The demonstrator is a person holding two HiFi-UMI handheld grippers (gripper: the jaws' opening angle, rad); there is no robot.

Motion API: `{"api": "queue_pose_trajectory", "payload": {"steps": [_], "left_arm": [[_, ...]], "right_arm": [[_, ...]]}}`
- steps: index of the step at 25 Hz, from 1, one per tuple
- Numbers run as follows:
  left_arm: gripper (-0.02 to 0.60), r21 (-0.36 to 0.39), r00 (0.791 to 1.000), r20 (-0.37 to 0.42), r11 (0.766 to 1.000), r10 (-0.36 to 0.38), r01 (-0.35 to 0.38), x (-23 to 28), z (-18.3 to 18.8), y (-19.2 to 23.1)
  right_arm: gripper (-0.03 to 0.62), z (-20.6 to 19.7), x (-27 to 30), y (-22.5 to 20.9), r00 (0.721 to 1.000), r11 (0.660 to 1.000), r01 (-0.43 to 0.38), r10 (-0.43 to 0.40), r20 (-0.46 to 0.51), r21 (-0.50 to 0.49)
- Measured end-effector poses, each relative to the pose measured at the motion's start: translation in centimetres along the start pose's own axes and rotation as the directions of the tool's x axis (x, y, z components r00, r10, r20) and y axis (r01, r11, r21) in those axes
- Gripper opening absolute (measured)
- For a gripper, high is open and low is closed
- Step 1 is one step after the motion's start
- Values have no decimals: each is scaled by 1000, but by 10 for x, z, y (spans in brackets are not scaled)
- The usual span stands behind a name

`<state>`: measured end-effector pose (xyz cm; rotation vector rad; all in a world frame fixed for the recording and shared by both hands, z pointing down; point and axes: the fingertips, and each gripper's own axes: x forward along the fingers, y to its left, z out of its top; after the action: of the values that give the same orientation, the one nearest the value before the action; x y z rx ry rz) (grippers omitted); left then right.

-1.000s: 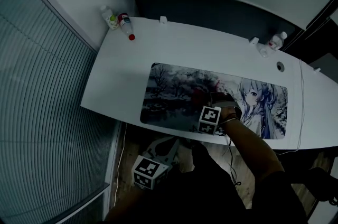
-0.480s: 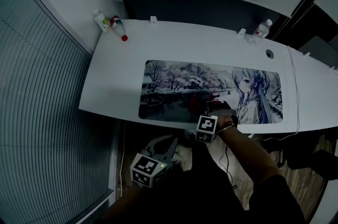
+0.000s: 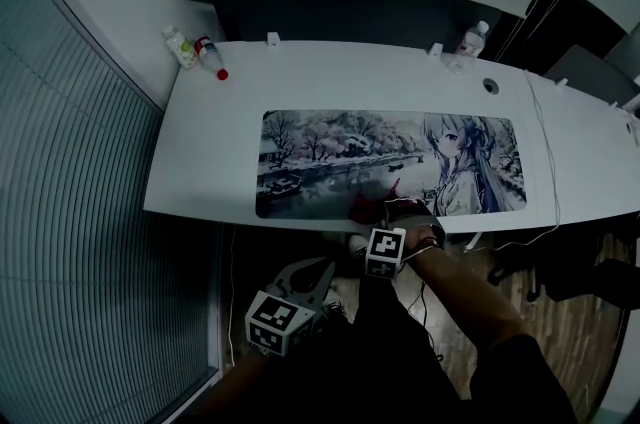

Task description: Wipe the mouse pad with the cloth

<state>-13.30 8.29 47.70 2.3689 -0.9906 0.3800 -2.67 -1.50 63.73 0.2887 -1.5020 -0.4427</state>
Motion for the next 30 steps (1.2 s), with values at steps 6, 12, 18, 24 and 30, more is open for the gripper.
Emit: {"api": "queue_pose_trajectory", "payload": {"steps": [6,12,18,24,30], "left_arm": [[5,8,1000,10,1000,-13,13,-3,-3,-9],[5,7,1000,20,1000,8,-8,10,7,-11],[5,-6,1000,27,1000,14,-14,42,23,-22],[5,-25,999,32,999,31,-30,69,28,-30],[5,-47,998,33,997,60,-59,87,30,-33]], "right_arm": [[112,-8,-7,6,1000,999,-11,11,-1,52],[112,-28,-7,6,998,997,-55,55,-2,56],[113,-51,-6,7,995,995,-99,99,9,4],[112,-56,1,1,990,991,-134,135,35,-27],[112,-80,15,-23,988,986,-151,152,1,-65]]}}
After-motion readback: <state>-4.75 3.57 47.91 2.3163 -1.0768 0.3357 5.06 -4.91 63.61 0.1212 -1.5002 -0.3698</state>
